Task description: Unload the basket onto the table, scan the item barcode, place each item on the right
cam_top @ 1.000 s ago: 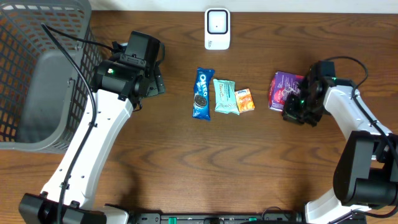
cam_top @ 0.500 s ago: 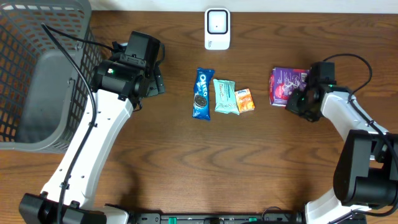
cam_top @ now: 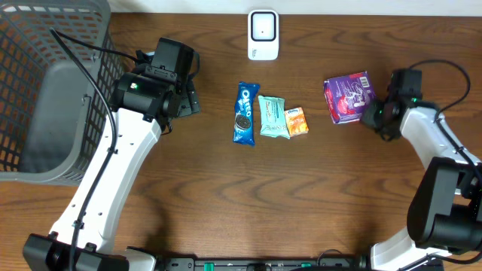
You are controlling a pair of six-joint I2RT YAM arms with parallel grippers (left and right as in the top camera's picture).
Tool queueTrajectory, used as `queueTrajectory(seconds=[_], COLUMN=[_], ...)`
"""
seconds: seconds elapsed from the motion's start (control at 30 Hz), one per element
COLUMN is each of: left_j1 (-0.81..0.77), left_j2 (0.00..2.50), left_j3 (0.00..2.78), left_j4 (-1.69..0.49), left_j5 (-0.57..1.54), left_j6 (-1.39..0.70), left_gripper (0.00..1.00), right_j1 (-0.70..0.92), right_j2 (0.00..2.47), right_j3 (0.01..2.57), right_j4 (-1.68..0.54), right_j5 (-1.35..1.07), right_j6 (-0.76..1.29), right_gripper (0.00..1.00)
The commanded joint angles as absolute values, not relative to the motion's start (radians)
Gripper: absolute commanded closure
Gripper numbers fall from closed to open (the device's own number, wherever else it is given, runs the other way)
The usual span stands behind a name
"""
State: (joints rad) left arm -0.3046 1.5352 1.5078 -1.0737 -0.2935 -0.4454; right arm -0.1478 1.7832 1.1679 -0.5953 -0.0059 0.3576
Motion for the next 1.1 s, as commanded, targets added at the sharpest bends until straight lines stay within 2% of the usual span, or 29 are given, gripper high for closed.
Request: queueTrajectory(seconds=[0.0, 0.2, 0.37, 0.6, 0.83, 1.07], left_j1=[-0.302, -0.302, -0.302, -0.302, -0.302, -0.302], left_j2=[1.537, 1.537, 1.537, 1.537, 1.537, 1.537], left_j3=[1.509, 1.509, 1.509, 1.509, 1.509, 1.509], left_j4=[-1.076, -1.076, -1.076, -1.076, -1.076, -1.076], left_j5=[-0.300, -0.300, -0.300, -0.300, -0.300, -0.300], left_j6=[-0.454, -0.454, -0.454, -0.454, -0.454, -0.454], left_gripper=[0.02, 0.02, 0.02, 0.02, 0.02, 0.02], right_j1=[-0.130, -0.050, 0.022, 0.080, 0.080, 0.076], right_j2=[1.773, 1.773, 1.775, 1.845, 1.979, 2.022], right_j3=[1.275, 1.332, 1.325, 1.287, 1.270, 1.270], right_j4=[-0.657, -0.670, -0.580, -0.436, -0.369, -0.329], right_j5=[-0.097, -0.355, -0.360, -0.220, -0.207, 0.041], right_j6=[0.274, 0.083, 0.080, 0.104, 0.110, 0.111], right_gripper=[0.99, 0.99, 0.99, 0.99, 0.99, 0.99])
